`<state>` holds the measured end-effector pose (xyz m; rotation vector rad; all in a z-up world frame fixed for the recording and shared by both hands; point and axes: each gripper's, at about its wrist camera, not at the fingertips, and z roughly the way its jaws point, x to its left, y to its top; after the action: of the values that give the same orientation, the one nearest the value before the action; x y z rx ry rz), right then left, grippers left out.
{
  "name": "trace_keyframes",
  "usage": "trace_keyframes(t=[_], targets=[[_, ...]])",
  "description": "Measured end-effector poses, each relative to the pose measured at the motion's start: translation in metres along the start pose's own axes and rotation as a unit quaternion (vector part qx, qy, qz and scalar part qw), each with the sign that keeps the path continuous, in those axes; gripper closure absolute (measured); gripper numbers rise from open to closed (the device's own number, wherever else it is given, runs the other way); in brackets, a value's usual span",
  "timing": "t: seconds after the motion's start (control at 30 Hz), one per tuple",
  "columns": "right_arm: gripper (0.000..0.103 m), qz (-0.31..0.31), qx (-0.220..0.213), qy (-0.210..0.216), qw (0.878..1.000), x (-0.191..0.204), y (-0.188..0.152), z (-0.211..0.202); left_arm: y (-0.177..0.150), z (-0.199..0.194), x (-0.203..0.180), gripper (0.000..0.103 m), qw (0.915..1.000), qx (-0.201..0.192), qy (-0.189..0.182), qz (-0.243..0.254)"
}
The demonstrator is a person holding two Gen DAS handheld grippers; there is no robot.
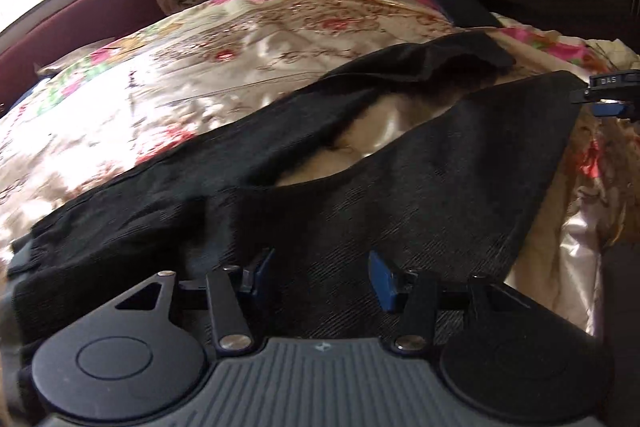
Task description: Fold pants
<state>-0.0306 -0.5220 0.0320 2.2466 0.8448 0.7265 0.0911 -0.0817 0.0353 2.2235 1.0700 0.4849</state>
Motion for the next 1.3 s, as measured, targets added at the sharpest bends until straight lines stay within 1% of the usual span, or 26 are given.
trace_keyframes(t=[0.1, 0.17, 0.27, 0.3, 0.33, 0.4, 0.43, 0.47, 0.5, 0.57, 0.6, 0.63, 0.67, 0.7, 0.73, 0.77, 0.8, 0.83, 0.9, 0.97, 1.0, 1.07, 1.13, 1.17, 1.23, 1.3], targets=[[0.047, 0.042, 0.000, 0.011, 0.999, -0.016, 0.008, 0.020, 0.025, 0.030, -0.043, 0.039, 0.9991, -0.008, -0.037, 0.019], [0.047, 0.064, -0.002, 0.011, 0.998, -0.021, 0.012, 0.032, 0.038, 0.045, -0.062, 0.039, 0.9982, -0.010, -0.053, 0.025], [0.046, 0.099, 0.005, 0.020, 0.995, -0.029, 0.012, 0.049, 0.052, 0.068, -0.087, 0.039, 0.9964, 0.003, -0.076, 0.036], [0.050, 0.099, 0.001, 0.023, 0.995, -0.030, 0.013, 0.051, 0.056, 0.074, -0.094, 0.039, 0.9958, 0.009, -0.079, 0.044], [0.070, 0.094, -0.002, 0.028, 0.995, -0.030, 0.014, 0.049, 0.056, 0.077, -0.100, 0.039, 0.9953, 0.012, -0.081, 0.052], [0.095, 0.107, 0.007, 0.051, 0.993, -0.036, 0.021, 0.049, 0.060, 0.081, -0.110, 0.039, 0.9941, 0.014, -0.083, 0.069], [0.098, 0.116, 0.005, 0.073, 0.990, -0.040, 0.028, 0.046, 0.063, 0.082, -0.113, 0.039, 0.9936, 0.012, -0.083, 0.075], [0.099, 0.119, -0.002, 0.093, 0.989, -0.042, 0.035, 0.040, 0.065, 0.082, -0.116, 0.039, 0.9934, 0.009, -0.083, 0.079], [0.099, 0.115, -0.019, 0.113, 0.987, -0.043, 0.043, 0.029, 0.069, 0.081, -0.119, 0.039, 0.9931, 0.002, -0.085, 0.081], [0.100, 0.104, -0.055, 0.131, 0.984, -0.042, 0.054, 0.008, 0.074, 0.078, -0.122, 0.039, 0.9930, -0.011, -0.088, 0.078], [0.100, 0.101, -0.067, 0.131, 0.984, -0.044, 0.058, 0.000, 0.076, 0.078, -0.124, 0.038, 0.9930, -0.016, -0.091, 0.073], [0.100, 0.098, -0.068, 0.121, 0.985, -0.045, 0.058, -0.003, 0.076, 0.078, -0.125, 0.038, 0.9930, -0.017, -0.095, 0.068], [0.098, 0.085, -0.056, 0.102, 0.990, -0.045, 0.055, 0.000, 0.075, 0.079, -0.126, 0.037, 0.9928, -0.016, -0.100, 0.064], [0.093, 0.063, -0.029, 0.068, 0.995, -0.045, 0.051, 0.008, 0.073, 0.081, -0.127, 0.037, 0.9926, -0.010, -0.104, 0.062], [0.085, 0.047, 0.000, 0.030, 0.998, -0.044, 0.044, 0.016, 0.070, 0.083, -0.127, 0.037, 0.9924, -0.005, -0.106, 0.062], [0.084, 0.038, 0.022, 0.003, 0.999, -0.045, 0.037, 0.021, 0.066, 0.084, -0.126, 0.037, 0.9924, 0.001, -0.107, 0.061], [0.084, 0.033, 0.032, 0.001, 0.999, -0.046, 0.029, 0.020, 0.060, 0.080, -0.122, 0.037, 0.9923, 0.006, -0.107, 0.061], [0.085, 0.034, 0.023, 0.007, 0.999, -0.047, 0.024, 0.013, 0.056, 0.075, -0.117, 0.037, 0.9925, 0.005, -0.106, 0.060], [0.084, 0.023, 0.001, -0.007, 1.000, -0.043, 0.019, -0.006, 0.047, 0.062, -0.101, 0.037, 0.9935, 0.000, -0.100, 0.053], [0.083, -0.012, -0.014, -0.021, 1.000, -0.028, 0.021, -0.019, 0.037, 0.047, -0.075, 0.037, 0.9956, -0.003, -0.085, 0.039], [0.083, -0.037, -0.021, -0.014, 0.999, -0.016, 0.022, -0.025, 0.032, 0.038, -0.059, 0.037, 0.9967, -0.006, -0.075, 0.031], [0.083, -0.085, -0.023, 0.014, 0.996, 0.016, 0.020, -0.032, 0.020, 0.023, -0.027, 0.036, 0.9990, -0.009, -0.040, 0.016], [0.080, -0.127, -0.018, 0.059, 0.990, 0.055, 0.016, -0.033, 0.006, 0.010, 0.008, 0.035, 1.0000, -0.008, 0.002, -0.004], [0.079, -0.151, -0.011, 0.093, 0.984, 0.080, 0.011, -0.033, -0.002, 0.006, 0.025, 0.034, 0.9996, -0.004, 0.023, -0.015], [0.071, -0.186, 0.006, 0.145, 0.972, 0.125, -0.004, -0.026, -0.020, 0.001, 0.056, 0.033, 0.9969, 0.009, 0.069, -0.036], [0.071, -0.222, 0.025, 0.175, 0.959, 0.168, -0.021, -0.019, -0.040, -0.002, 0.083, 0.033, 0.9938, 0.029, 0.091, -0.056]])
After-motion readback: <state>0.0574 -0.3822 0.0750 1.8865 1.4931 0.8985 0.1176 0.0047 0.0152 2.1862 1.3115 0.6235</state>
